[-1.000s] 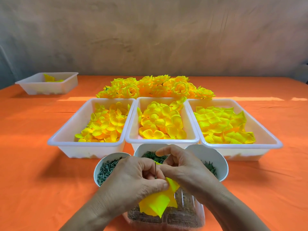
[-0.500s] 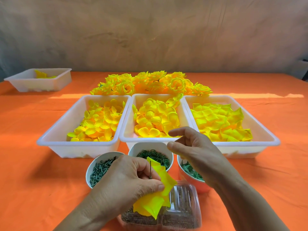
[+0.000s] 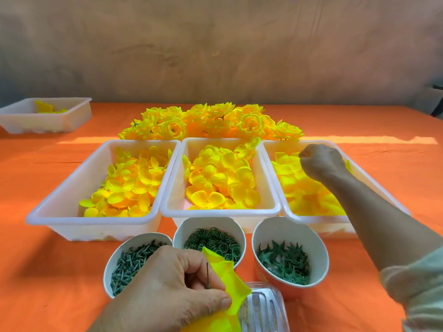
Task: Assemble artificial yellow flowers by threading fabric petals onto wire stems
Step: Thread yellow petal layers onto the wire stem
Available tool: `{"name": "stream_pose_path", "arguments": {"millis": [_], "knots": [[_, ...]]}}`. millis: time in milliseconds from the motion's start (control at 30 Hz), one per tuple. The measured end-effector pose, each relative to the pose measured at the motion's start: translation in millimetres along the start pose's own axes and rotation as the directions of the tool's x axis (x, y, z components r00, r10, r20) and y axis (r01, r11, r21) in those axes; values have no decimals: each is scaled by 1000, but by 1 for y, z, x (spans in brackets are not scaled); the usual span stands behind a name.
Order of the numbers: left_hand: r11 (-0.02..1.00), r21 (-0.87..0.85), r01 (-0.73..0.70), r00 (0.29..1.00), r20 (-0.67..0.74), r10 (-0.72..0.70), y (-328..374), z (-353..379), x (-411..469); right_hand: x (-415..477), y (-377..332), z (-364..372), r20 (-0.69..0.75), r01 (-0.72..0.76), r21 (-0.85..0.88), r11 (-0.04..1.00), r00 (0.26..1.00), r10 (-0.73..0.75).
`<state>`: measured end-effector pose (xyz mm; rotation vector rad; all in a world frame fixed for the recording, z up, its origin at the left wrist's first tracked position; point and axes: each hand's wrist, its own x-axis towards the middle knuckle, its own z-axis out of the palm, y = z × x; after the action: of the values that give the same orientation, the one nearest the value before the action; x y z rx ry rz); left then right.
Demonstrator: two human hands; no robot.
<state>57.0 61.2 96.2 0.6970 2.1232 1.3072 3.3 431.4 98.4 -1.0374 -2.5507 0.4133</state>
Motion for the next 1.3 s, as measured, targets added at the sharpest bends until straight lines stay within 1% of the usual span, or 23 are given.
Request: {"name": "stream_pose_path", "arguments": {"millis": [100, 233, 300, 333, 367, 433, 500, 567, 633, 700, 767, 800, 867, 1000, 1067, 1100, 1167, 1233, 1300], "knots": [[999, -39, 21, 1000, 15, -20, 1, -1, 2, 20, 3, 19, -8, 15, -141, 990, 1000, -16], [998, -42, 38, 999, 31, -36, 4, -2, 3, 28, 7, 42, 94, 63, -352, 934, 995, -31], [998, -38, 45, 998, 39, -44, 4, -3, 4, 29, 8, 48, 106, 49, -402, 914, 994, -6], [998, -32, 47, 998, 37, -46, 4, -3, 4, 29, 8, 49, 100, 39, -391, 920, 995, 0], [999, -28, 46, 998, 34, -45, 4, -3, 4, 28, 8, 49, 87, 35, -356, 934, 996, -4], [999, -27, 41, 999, 27, -41, 3, -3, 4, 27, 7, 44, 31, 33, -226, 974, 999, -27], [999, -33, 43, 999, 24, -42, 2, -2, 5, 25, 5, 32, -46, 15, -34, 999, 999, -17], [998, -36, 48, 999, 26, -47, 0, -2, 5, 21, 2, 17, -91, -14, 194, 981, 995, 32], [999, -27, 42, 998, 39, -41, -2, -3, 5, 14, -1, 2, -98, -35, 433, 901, 992, 85], [1000, -4, 26, 999, 47, -26, -2, -3, 5, 4, -5, -9, -59, -49, 654, 755, 992, 116], [1000, 5, 18, 999, 35, -18, -1, -2, 4, -6, -9, -16, 13, -71, 789, 610, 995, 99], [1000, 0, 17, 999, 28, -17, 0, -2, 4, -12, -12, -18, 39, -77, 819, 568, 996, 79], [1000, 4, 5, 1000, 29, -6, 0, -1, 3, -22, -17, -19, 57, -78, 835, 545, 997, 57], [1000, 7, -12, 999, 49, 12, 3, -2, 0, -37, -25, -17, 3, -72, 774, 629, 994, 111], [1000, 12, -13, 998, 54, 12, 3, -2, -1, -44, -28, -18, -9, -80, 787, 612, 990, 140], [1000, 17, -14, 999, 53, 13, 3, -3, -1, -48, -30, -20, 2, -86, 810, 580, 989, 145], [1000, 6, -7, 999, 49, 7, 3, -3, -3, -59, -37, -23, 63, -110, 876, 470, 992, 113], [1000, -8, 1, 999, 51, -1, 2, -4, -4, -75, -46, -26, 147, -148, 930, 337, 989, 30], [1000, -12, 0, 998, 61, 0, 2, -6, -5, -97, -56, -29, 210, -189, 951, 244, 975, -65]]}}
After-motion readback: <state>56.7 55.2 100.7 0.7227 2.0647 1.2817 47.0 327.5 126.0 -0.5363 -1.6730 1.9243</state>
